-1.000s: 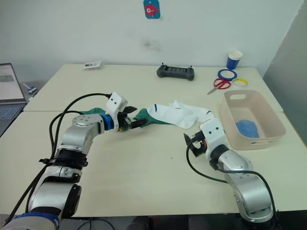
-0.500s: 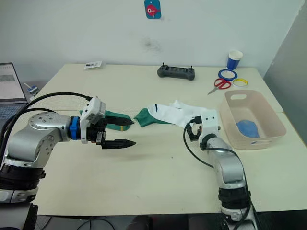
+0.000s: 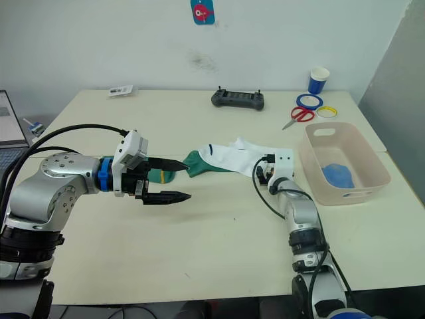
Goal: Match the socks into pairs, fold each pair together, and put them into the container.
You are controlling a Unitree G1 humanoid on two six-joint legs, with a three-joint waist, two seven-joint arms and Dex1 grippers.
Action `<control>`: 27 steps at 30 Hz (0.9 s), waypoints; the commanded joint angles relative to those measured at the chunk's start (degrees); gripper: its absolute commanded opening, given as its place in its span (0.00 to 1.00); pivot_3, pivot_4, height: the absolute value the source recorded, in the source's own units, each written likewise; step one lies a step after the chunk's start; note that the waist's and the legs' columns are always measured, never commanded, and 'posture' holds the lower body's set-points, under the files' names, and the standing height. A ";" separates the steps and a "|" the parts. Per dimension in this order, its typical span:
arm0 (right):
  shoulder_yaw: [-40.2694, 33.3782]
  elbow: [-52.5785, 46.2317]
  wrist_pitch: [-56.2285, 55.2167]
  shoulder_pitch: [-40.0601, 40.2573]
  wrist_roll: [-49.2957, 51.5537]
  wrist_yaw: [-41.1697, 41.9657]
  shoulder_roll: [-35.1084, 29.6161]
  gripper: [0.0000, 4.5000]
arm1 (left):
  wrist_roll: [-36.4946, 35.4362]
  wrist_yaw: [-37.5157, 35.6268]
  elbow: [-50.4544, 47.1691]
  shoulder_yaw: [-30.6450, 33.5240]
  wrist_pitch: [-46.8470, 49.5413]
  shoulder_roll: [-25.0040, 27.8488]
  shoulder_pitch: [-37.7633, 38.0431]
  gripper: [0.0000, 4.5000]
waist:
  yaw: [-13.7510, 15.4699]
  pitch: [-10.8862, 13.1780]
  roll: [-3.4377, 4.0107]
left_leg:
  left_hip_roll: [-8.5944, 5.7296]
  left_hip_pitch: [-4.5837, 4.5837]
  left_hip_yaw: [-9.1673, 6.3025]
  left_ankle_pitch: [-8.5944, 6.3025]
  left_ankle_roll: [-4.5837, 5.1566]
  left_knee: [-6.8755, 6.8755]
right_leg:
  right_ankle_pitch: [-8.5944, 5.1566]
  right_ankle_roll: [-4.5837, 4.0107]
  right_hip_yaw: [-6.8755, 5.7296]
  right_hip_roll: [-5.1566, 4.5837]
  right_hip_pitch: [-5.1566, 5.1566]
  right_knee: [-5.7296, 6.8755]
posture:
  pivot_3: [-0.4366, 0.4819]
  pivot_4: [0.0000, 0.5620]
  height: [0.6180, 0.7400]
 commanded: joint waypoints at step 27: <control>5.01 -8.39 -3.71 1.71 -2.84 1.43 -1.56 0.37 | 0.23 -0.56 -0.30 -0.77 -2.19 -0.07 -2.15 1.00 | -1.26 0.01 0.01 | 0.05 -0.24 0.05 0.00 0.01 -0.01 | 0.01 -0.02 0.12 0.10 -0.44 0.27 | 0.48 0.27 1.00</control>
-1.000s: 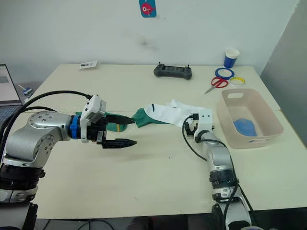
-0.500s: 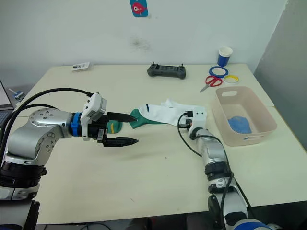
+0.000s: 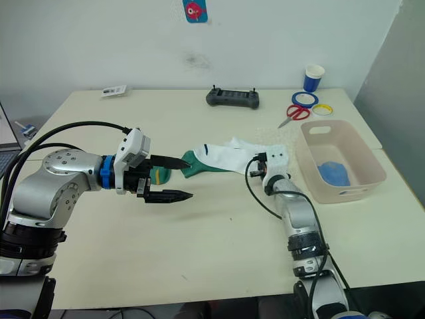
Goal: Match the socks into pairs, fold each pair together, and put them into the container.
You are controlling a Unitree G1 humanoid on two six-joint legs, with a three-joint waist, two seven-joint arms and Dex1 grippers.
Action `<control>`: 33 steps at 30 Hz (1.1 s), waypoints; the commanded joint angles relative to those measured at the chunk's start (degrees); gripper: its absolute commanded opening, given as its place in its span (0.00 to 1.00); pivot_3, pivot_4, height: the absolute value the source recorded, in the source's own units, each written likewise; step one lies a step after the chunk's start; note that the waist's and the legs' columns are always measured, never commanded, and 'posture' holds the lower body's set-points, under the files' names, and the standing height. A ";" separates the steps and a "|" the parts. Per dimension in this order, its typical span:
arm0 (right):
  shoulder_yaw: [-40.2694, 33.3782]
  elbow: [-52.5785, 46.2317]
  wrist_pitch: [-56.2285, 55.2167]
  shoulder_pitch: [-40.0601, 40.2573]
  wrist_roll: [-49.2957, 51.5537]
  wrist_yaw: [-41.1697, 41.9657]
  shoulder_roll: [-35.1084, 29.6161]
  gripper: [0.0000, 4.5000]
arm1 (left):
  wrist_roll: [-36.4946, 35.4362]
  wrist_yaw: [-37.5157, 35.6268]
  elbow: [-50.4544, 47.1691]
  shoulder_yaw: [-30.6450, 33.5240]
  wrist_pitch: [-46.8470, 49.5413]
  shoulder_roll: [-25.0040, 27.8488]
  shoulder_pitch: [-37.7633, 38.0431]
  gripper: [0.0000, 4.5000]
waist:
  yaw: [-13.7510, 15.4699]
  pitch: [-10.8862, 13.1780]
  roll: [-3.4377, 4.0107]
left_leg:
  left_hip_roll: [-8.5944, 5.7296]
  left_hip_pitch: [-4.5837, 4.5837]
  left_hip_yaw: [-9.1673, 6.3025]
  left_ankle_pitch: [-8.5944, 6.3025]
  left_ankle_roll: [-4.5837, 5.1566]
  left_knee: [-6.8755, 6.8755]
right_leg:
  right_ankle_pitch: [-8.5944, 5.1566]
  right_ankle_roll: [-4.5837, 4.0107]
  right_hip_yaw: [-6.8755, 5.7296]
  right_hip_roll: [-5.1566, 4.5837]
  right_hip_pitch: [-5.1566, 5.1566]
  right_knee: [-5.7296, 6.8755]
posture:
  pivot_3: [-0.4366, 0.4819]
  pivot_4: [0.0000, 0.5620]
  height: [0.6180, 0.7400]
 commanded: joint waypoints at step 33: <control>0.04 12.77 -8.31 -9.46 0.89 5.46 1.19 0.01 | 0.15 5.84 -1.11 2.36 -2.11 -1.24 1.11 1.00 | -0.19 0.00 0.00 | 0.01 0.04 0.06 0.01 0.01 0.03 | 0.00 0.00 0.04 -0.01 -0.05 0.21 | 0.48 0.27 1.00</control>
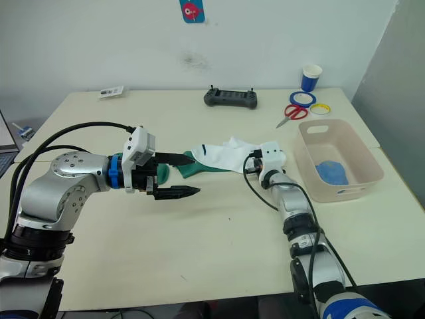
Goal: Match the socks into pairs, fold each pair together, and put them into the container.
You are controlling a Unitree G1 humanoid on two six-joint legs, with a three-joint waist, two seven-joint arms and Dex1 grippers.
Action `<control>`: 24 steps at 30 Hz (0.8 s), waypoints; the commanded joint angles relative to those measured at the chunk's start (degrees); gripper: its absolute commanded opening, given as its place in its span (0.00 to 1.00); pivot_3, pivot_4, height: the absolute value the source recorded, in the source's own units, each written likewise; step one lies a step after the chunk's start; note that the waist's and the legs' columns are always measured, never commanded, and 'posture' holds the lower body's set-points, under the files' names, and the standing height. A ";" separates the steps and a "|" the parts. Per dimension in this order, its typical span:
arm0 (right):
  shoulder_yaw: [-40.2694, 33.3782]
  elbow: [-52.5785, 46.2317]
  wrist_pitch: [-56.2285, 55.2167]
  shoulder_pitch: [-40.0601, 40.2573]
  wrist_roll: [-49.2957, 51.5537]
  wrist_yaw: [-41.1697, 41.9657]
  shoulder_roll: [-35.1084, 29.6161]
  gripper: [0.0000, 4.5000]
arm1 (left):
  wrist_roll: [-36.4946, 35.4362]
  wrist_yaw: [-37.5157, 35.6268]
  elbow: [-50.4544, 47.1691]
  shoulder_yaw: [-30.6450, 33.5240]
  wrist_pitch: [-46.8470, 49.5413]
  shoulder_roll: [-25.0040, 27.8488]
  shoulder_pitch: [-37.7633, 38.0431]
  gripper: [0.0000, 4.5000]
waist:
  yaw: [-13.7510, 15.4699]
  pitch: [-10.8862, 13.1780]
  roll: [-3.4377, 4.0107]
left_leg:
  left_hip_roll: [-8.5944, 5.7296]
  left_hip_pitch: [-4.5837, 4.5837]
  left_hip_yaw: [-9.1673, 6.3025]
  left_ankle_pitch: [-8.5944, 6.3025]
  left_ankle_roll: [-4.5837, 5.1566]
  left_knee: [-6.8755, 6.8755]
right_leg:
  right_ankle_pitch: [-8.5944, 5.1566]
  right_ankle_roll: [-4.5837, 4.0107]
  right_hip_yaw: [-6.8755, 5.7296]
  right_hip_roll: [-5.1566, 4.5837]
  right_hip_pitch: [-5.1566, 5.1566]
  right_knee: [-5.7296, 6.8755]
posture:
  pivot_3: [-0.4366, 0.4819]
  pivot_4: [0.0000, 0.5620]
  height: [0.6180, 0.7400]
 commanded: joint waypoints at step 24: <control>-8.00 -85.41 60.66 42.35 22.98 -2.42 0.46 0.01 | 5.69 -4.12 10.17 0.47 -9.55 4.48 2.87 1.00 | 1.58 0.00 0.01 | 0.02 -0.06 -0.05 0.00 0.00 -0.02 | -0.18 0.29 -0.05 -0.01 -0.01 -0.09 | 0.48 0.27 1.00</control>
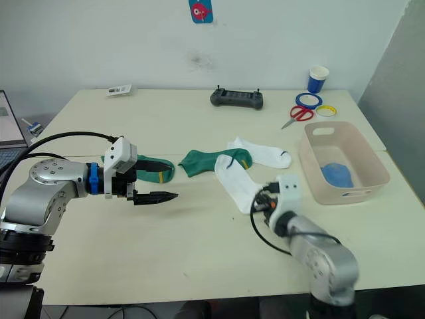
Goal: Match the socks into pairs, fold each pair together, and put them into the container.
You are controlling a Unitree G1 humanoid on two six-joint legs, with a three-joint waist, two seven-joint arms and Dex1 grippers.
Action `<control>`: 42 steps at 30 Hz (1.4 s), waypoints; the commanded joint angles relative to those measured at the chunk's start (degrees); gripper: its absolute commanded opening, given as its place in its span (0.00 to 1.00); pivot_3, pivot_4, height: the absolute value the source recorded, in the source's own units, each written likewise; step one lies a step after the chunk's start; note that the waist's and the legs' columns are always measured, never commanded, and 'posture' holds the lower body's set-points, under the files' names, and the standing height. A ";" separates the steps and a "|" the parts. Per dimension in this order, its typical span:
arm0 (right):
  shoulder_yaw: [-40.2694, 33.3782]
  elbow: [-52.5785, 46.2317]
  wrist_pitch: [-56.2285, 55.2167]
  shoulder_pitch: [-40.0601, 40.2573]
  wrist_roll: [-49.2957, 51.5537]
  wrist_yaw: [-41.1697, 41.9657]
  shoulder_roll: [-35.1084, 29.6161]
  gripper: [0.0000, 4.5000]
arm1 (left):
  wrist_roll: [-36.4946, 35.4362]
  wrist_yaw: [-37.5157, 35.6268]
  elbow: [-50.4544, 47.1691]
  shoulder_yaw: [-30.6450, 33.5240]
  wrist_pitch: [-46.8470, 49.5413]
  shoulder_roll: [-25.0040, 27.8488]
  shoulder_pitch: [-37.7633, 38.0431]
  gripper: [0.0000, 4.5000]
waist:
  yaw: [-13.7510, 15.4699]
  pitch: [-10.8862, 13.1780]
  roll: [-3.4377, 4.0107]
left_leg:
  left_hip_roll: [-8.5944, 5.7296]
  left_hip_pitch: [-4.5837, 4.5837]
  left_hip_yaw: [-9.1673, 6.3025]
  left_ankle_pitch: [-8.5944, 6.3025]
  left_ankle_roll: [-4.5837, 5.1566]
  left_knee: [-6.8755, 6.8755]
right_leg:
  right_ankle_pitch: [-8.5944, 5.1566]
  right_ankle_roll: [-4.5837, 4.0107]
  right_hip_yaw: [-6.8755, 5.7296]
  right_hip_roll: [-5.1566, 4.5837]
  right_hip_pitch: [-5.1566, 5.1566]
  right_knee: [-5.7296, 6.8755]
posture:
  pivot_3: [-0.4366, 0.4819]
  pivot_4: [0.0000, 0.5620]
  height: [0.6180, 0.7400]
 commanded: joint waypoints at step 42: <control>0.10 -6.82 -6.09 9.68 2.36 -0.70 -8.75 0.00 | 10.23 23.87 8.97 -4.94 12.58 -29.95 -7.55 0.01 | 0.04 -0.07 -0.11 | -0.05 -0.06 -0.01 0.06 0.08 0.03 | 0.07 0.11 0.03 -0.01 0.08 -0.23 | 0.48 0.27 1.00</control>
